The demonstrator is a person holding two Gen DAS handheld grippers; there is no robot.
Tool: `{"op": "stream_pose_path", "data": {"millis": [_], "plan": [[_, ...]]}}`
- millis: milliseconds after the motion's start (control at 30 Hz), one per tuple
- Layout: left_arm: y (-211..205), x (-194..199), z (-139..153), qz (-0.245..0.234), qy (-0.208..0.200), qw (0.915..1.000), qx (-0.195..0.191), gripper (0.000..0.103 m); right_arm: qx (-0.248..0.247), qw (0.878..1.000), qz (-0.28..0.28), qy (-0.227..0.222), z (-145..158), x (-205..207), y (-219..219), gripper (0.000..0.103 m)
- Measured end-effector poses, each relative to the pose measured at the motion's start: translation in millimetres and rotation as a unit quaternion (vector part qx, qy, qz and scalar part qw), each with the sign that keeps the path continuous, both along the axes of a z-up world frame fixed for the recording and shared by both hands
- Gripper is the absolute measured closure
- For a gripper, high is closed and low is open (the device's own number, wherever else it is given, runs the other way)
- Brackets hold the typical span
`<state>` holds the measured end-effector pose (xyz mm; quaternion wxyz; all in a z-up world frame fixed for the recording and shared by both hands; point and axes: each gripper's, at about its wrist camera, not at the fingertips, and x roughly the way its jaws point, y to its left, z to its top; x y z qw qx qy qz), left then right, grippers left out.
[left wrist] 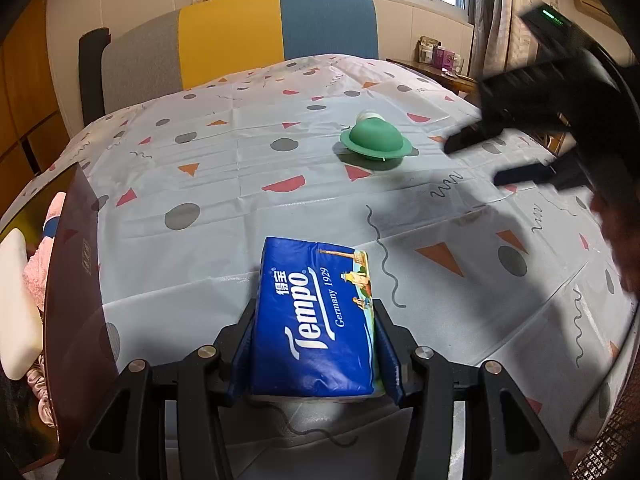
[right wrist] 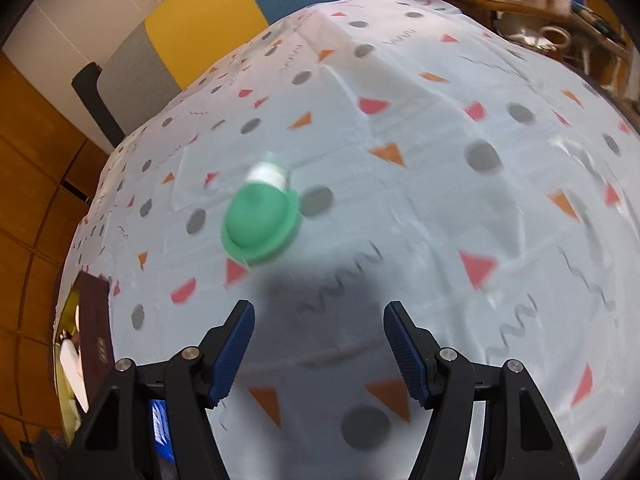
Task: Organize soft objects
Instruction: 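Lift the tissue pack with the left gripper while the right gripper grasps the green bottle, then carry the tissue pack over the gold tray with the left gripper while the right gripper holds the green bottle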
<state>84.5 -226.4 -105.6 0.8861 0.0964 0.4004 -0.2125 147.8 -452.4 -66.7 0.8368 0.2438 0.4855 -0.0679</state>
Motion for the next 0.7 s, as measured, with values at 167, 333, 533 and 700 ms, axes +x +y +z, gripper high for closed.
{"op": "stream_pose_path", "data": {"millis": [167,333,533,700], "plan": [[1,0,0,0.0,0.001,1.0,-0.003,0.05,-0.011,1.0,0.0,-0.009,15,48,0,0.025],[3,1,0,-0.002,0.003,1.0,-0.008,0.05,-0.035,0.999,0.026,0.025,9,97,12,0.025],[3,1,-1,-0.002,0.004,0.9999,-0.009,0.05,-0.071,0.99,0.085,0.088,-18,124,37,0.042],[3,2,-1,-0.002,0.004,1.0,-0.009,0.05,-0.094,0.987,0.112,0.071,-17,106,47,0.059]]}}
